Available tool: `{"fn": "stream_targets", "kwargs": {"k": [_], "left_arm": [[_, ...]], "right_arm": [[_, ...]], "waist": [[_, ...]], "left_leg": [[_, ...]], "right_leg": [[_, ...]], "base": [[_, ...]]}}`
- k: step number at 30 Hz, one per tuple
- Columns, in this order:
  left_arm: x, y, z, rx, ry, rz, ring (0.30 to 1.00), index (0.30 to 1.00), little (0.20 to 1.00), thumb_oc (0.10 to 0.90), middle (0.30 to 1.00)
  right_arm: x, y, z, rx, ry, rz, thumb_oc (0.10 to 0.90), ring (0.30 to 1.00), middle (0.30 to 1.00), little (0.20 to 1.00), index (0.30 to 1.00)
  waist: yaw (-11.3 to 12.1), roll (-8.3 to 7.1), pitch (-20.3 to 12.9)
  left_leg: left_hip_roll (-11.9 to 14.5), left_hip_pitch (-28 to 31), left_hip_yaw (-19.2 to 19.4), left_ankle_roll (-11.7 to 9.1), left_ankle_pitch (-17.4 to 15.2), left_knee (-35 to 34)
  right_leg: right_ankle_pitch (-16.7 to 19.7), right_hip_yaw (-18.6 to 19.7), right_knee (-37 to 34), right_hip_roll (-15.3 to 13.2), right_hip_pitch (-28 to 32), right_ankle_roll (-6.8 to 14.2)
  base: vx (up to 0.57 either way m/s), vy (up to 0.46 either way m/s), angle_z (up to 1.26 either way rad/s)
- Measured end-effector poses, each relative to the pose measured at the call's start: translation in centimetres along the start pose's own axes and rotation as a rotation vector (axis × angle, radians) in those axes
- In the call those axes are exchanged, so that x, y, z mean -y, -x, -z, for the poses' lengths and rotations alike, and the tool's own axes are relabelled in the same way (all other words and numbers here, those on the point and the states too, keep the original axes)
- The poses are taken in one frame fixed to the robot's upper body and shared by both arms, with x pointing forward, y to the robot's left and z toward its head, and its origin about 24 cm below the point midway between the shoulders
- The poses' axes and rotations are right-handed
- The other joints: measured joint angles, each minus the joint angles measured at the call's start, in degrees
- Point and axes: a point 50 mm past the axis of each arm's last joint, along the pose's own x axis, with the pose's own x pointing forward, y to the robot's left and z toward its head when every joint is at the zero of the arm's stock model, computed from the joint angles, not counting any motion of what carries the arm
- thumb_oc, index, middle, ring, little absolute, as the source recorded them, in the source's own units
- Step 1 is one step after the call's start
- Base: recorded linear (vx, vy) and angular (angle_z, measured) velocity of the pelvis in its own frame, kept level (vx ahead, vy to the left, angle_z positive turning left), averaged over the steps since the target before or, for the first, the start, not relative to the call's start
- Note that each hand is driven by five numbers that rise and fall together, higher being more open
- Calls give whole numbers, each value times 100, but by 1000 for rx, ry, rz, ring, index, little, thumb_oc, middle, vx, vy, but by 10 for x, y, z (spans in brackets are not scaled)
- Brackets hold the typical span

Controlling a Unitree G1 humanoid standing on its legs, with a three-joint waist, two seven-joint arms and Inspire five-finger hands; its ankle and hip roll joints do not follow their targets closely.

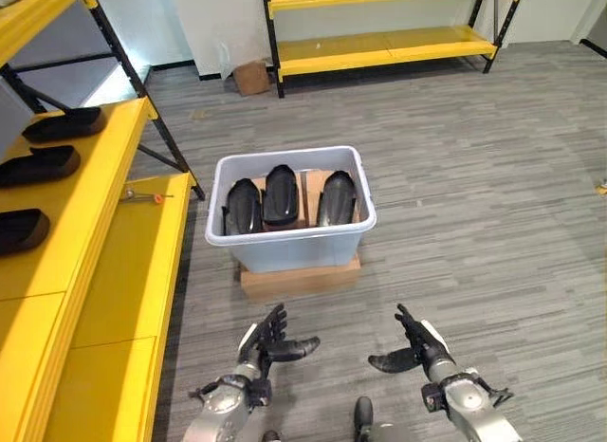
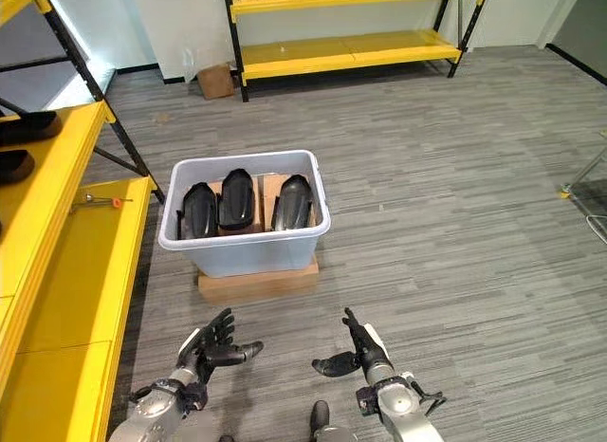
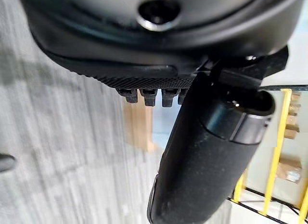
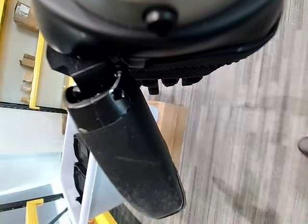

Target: Move parts from the plastic box to the shelf.

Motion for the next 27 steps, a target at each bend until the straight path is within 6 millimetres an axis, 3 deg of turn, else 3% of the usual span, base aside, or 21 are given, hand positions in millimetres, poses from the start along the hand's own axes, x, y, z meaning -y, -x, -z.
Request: {"fn": "stream_targets", "kwargs": {"k": [2,3,4,6,7,9,10,12,14,16,17,18,20,22,26,27], "left_arm": [[0,1,1,-4,3,-3,1000,1000,1000,900,1000],[-1,3,6,-18,6,-4,1000,1000,1000,900,1000],[1,4,7,-20,9,0,1000,1000,1000,900,1000],[0,6,11,-32,10,-6,1000,1000,1000,900,1000],[-5,8,15,-51,6,-22,1000,1000,1000,900,1000],[-7,9,19,-64,7,-27,1000,1000,1000,900,1000],[-7,10,22,-75,9,-32,1000,1000,1000,900,1000],[-10,10,27,-101,8,-45,1000,1000,1000,900,1000],[-11,14,33,-120,13,-50,1000,1000,1000,900,1000],[-12,15,35,-127,15,-53,1000,1000,1000,900,1000],[-10,13,31,-113,14,-46,1000,1000,1000,900,1000],[-11,11,28,-101,10,-50,1000,1000,1000,900,1000],[-14,10,16,-59,4,-52,1000,1000,1000,900,1000],[-14,4,6,-24,1,-53,1000,1000,1000,900,1000],[-21,4,-7,15,-30,-74,1000,1000,1000,900,1000],[-25,4,-8,15,-42,-84,1000,1000,1000,900,1000]], "right_arm": [[0,0,0,0,2,-1,900,1000,1000,1000,1000],[1,1,2,-7,7,0,900,1000,1000,1000,1000],[4,2,3,-8,5,14,900,1000,1000,1000,1000],[8,1,0,-1,14,25,900,1000,1000,1000,1000],[5,1,1,-1,3,20,900,1000,1000,1000,1000],[3,3,5,-11,-3,19,900,1000,1000,1000,1000],[2,3,7,-22,-5,18,900,1000,1000,1000,1000],[0,2,13,-46,-11,19,900,1000,1000,1000,1000],[1,5,17,-62,-11,21,900,1000,1000,1000,1000],[1,8,24,-84,-11,22,900,1000,1000,1000,1000],[2,12,28,-93,-9,20,900,1000,1000,1000,1000],[-1,12,29,-101,-16,15,900,1000,1000,1000,1000],[-8,12,27,-92,-38,-4,900,1000,1000,1000,1000],[-13,10,23,-78,-51,-15,900,1000,1000,1000,1000],[-21,3,7,-19,-64,-40,900,1000,1000,1000,1000],[-22,0,-2,16,-62,-47,900,1000,1000,1000,1000]], "waist": [[111,-17,5],[136,-80,48],[141,-120,58],[279,-131,85],[275,-151,84],[282,-129,94],[358,-45,78],[424,-68,146],[424,-56,155],[411,14,137],[383,111,89],[419,23,87],[412,-144,75],[421,-120,78],[433,-95,57],[437,-85,54]], "left_leg": [[6,-195,-128,-1,134,498],[-19,-619,-229,-33,149,1216],[-235,-859,-135,42,-281,1234],[-480,-1015,12,134,-360,768],[-508,-979,306,180,-313,-85],[-342,-955,393,125,-42,-1255],[-229,-875,335,104,124,-1928],[-159,-831,171,89,424,-2514],[-176,-719,137,95,511,-2488],[-200,-384,239,204,564,-2487],[-204,-248,268,291,870,-2487],[-335,-197,363,360,942,-2487],[-746,-102,481,608,737,-2483],[-1041,12,516,808,591,-2484],[-1238,200,612,1005,382,-2481],[-1320,284,651,1088,273,-2482]], "right_leg": [[-63,30,11,44,111,-90],[-110,19,-53,97,331,-190],[-114,-9,-177,77,417,-128],[-41,-40,-268,87,486,-212],[10,-131,-502,163,673,-228],[-58,-102,-744,355,864,-55],[-61,-52,-788,470,915,-60],[-143,52,-789,546,1018,-42],[-165,93,-794,525,1162,-52],[-335,221,-786,491,1376,74],[-450,270,-780,467,1459,239],[-551,324,-749,311,1480,313],[-680,369,-545,-118,1467,518],[-741,377,-255,-421,1440,604],[-837,474,512,-693,1165,679],[-845,593,1055,-780,956,717]], "base": [[131,-74,-6],[95,8,22],[95,8,15],[238,89,-2],[262,132,9],[243,135,11],[272,147,-10],[254,146,-35],[314,199,-33],[299,199,-27],[278,206,-22],[252,195,-14],[195,179,2],[207,216,11],[139,187,-5],[131,236,-15]]}}
